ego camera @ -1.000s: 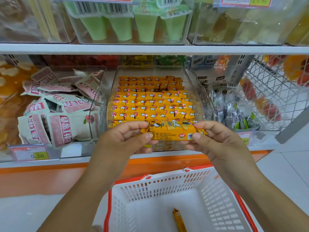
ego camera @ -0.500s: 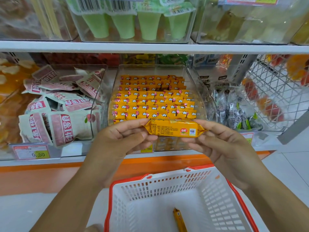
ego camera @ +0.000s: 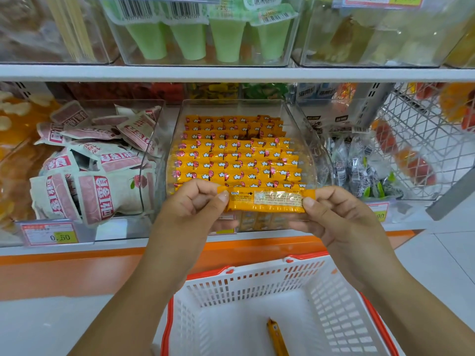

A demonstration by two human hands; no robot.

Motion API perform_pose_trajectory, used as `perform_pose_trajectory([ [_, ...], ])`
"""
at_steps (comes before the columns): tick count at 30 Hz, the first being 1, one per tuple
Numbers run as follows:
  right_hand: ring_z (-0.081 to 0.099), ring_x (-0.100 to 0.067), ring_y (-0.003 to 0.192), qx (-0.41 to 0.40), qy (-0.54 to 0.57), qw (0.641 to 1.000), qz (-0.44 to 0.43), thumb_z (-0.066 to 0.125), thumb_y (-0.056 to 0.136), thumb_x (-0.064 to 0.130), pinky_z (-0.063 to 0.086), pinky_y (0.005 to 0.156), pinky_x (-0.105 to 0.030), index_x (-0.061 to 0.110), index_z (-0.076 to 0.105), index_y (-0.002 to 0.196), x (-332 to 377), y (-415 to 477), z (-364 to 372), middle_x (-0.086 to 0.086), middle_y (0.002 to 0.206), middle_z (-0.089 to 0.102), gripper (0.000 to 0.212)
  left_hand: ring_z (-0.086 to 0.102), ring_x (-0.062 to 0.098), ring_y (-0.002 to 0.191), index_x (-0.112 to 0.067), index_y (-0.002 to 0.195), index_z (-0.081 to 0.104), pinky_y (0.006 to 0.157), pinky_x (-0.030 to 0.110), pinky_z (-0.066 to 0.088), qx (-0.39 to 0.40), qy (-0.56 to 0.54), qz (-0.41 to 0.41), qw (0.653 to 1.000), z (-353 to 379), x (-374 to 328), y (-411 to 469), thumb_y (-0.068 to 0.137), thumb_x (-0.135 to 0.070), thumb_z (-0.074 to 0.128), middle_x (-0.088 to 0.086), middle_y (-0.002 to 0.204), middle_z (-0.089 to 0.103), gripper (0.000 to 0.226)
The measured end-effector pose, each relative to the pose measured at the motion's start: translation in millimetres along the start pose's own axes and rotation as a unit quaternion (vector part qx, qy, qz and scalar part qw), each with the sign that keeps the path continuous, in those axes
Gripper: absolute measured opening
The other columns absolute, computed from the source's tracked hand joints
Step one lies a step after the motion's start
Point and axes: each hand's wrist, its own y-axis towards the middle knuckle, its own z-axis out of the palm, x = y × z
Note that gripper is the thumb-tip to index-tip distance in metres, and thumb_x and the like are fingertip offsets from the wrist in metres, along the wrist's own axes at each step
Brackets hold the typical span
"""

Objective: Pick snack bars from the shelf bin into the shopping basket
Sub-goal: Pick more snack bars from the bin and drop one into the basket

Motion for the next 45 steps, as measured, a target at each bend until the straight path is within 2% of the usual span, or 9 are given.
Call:
perform_pose_trajectory([
  [3,0.073,-0.036,0.073,-0.006,-0.028,0.999,-0.016,0.072,0.061,0.025,0.058,0.060,-0.026,0.013,0.059,0.095,2,-1,3,-0.012,0.090,0.075,0.039,0.074,0.021,0.070,-0.018,0.098,0.065,0.063,0.025,0.060,-0.021,-0.023,0.004,1.000,1,-1,-2,0.088,-0.010,0.064,0.002,0.082,0.076,0.012],
  [7,0.074,-0.034,0.078,-0.002,-0.050,0.998,-0.023,0.079,0.064,0.038,0.058,0.064,-0.025,0.022,0.075,0.085,-1,-2,2,-0.012,0.094,0.075,0.027,0.075,0.019,0.074,-0.021,0.093,0.074,0.063,0.021,0.059,-0.036,-0.032,0.000,0.999,2,2,-3,0.086,-0.013,0.064,0.003,0.082,0.077,0.015],
  [11,0.073,-0.037,0.089,0.020,-0.037,0.999,-0.007,0.090,0.055,0.046,0.059,0.074,-0.030,0.016,0.071,0.099,0,-2,1,-0.017,0.105,0.074,0.057,0.075,0.018,0.081,-0.021,0.100,0.072,0.066,0.018,0.057,0.007,-0.046,-0.005,0.999,-1,0,0,0.071,-0.016,0.069,0.002,0.090,0.078,0.030],
  [20,0.074,-0.034,0.081,0.006,-0.012,1.000,0.005,0.071,0.064,0.027,0.059,0.064,-0.025,0.018,0.079,0.085,3,-2,4,-0.020,0.093,0.074,0.024,0.075,0.026,0.089,-0.009,0.104,0.073,0.075,0.025,0.060,0.020,-0.047,-0.040,0.998,-7,7,3,0.090,-0.009,0.059,0.011,0.093,0.077,0.020],
  [26,0.072,-0.033,0.093,0.063,-0.045,0.997,-0.001,0.084,0.062,0.039,0.057,0.077,-0.028,0.020,0.071,0.112,-1,-2,2,-0.017,0.100,0.074,0.055,0.075,0.023,0.082,-0.024,0.108,0.070,0.073,0.029,0.061,0.015,-0.024,-0.028,0.999,-7,7,5,0.090,-0.020,0.060,0.011,0.084,0.076,0.022],
  [32,0.072,-0.035,0.087,-0.004,-0.067,0.998,-0.011,0.073,0.072,0.031,0.056,0.074,-0.034,0.019,0.066,0.082,-6,1,4,-0.010,0.081,0.072,0.017,0.073,0.009,0.076,-0.035,0.109,0.067,0.064,0.017,0.056,0.020,0.117,-0.003,0.993,-2,8,3,0.092,-0.037,0.056,-0.007,0.080,0.075,0.021],
  [37,0.074,-0.029,0.080,-0.019,-0.053,0.998,-0.023,0.071,0.066,0.029,0.057,0.067,-0.024,0.035,0.068,0.060,12,20,17,0.003,0.064,0.068,0.009,0.056,-0.004,0.091,-0.043,0.113,0.067,0.082,0.023,0.051,-0.012,0.340,0.090,0.936,0,8,22,0.086,-0.052,0.058,-0.027,0.093,0.061,0.029],
  [41,0.074,-0.017,0.082,-0.072,-0.143,0.985,-0.068,0.064,0.090,0.009,0.052,0.062,-0.012,0.021,0.061,0.088,23,63,26,0.005,0.080,0.074,0.012,0.045,0.003,0.117,-0.033,0.125,0.064,0.097,0.021,0.030,-0.075,0.436,0.178,0.879,-4,17,51,0.094,-0.044,0.058,-0.016,0.124,0.058,0.034],
  [45,0.068,-0.002,0.075,-0.101,-0.300,0.940,-0.128,0.064,0.094,0.019,0.053,0.066,-0.020,0.028,0.056,0.098,24,112,36,0.010,0.082,0.070,0.012,0.029,0.012,0.143,-0.033,0.141,0.050,0.118,0.039,0.022,-0.040,0.499,0.172,0.849,-4,31,67,0.089,-0.061,0.039,-0.011,0.151,0.043,0.060],
])
